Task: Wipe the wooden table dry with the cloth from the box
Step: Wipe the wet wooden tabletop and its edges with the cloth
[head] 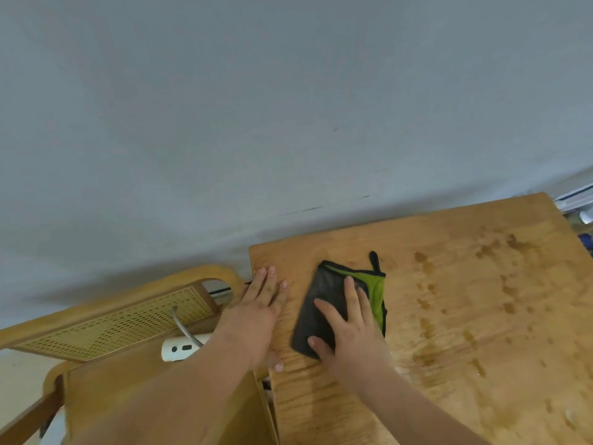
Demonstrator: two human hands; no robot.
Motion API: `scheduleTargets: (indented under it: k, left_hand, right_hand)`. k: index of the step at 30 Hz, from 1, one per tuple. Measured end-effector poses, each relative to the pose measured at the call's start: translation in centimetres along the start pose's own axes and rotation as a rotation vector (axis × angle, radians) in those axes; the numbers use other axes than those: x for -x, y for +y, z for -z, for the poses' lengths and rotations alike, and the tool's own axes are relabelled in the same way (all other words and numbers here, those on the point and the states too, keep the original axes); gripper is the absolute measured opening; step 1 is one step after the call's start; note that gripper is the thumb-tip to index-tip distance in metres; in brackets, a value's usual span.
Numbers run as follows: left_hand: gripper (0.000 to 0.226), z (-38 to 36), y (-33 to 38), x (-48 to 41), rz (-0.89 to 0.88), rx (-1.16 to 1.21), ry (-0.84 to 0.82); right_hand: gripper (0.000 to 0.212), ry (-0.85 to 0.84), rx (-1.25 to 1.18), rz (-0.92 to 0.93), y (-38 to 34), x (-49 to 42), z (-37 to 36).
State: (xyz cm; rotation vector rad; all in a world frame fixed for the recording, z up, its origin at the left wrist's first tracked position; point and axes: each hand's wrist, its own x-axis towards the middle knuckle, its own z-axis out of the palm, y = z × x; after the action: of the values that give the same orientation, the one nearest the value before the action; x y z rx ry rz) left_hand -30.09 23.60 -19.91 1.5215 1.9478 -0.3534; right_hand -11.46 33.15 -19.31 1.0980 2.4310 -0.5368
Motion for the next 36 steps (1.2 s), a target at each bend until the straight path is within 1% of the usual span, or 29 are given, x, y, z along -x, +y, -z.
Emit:
scheduleTargets:
  k: [2,4,5,8,10,14,16,19,22,25,29,31,33,36]
  left_hand:
    - [0.142,0.1,-0.2,0.0,-0.007,-0.002,0.012]
    - [0.141,-0.1,-0.2,0.1,-0.014,-0.008,0.006]
    - [0.141,-0.2,-0.1,0.1,-0.011,-0.007,0.001]
    - [0.14,-0.3,0.0,-0.1,0.003,-0.006,-0.004]
    - [0.141,-0.4,0.0,0.0,0.001,-0.013,-0.004]
    - [0.143,-0.8,0.1,0.2,0.004,-0.015,-0.001]
    - [0.144,-0.8,-0.1,0.0,0.01,-0.003,-0.004]
    - [0.144,-0.7,-0.3,-0.1,0.002,0.008,-0.011]
    - [0.144,-0.7,-0.3,-0.1,-0.003,0.026,-0.015]
    - [0.142,-0.4,-0.5,-0.3,-0.005,0.013,-0.004]
    - [0.14,-1.0,-0.4,-0.3,-0.013,-0.011,-0.007]
    - [0.141,-1.1,-0.4,-0.3,-0.009,-0.008,-0.008]
    - [0.141,-1.1,-0.5,-0.3,-0.004,-0.004,-0.015]
    - [0.142,-1.3,-0.4,0.0,-0.001,-0.011,-0.007]
  right_hand:
    - [0.078,-0.016,0.035,0.0,0.0,-2.7,1.6]
    - [0.095,0.002,0.033,-0.011,0.1,-5.9,3.0]
    - [0.1,0.022,0.017,-0.024,0.2,-7.3,3.7]
    - [0.094,-0.004,0.03,-0.064,0.2,-10.4,5.6]
    - [0.091,-0.013,0.053,-0.069,-0.1,-10.4,5.6]
    - [0.089,0.016,0.082,-0.009,-0.2,-6.2,2.8]
    - [0.087,-0.016,0.096,0.006,-0.5,-3.1,1.2]
    - [0.086,-0.109,0.118,0.04,-0.9,0.6,-0.4]
    - [0.085,-0.149,0.144,0.07,-0.1,1.2,-0.3]
    - [0.086,-0.097,0.148,0.06,1.2,-1.8,1.8]
    - [0.088,-0.008,0.063,-0.095,2.2,-8.5,5.3]
    - [0.086,0.013,0.046,-0.147,1.7,-10.2,5.4]
    - [0.081,0.041,0.073,-0.139,0.9,-9.8,4.2]
    - [0.077,0.1,0.122,-0.07,-0.3,-6.2,1.8]
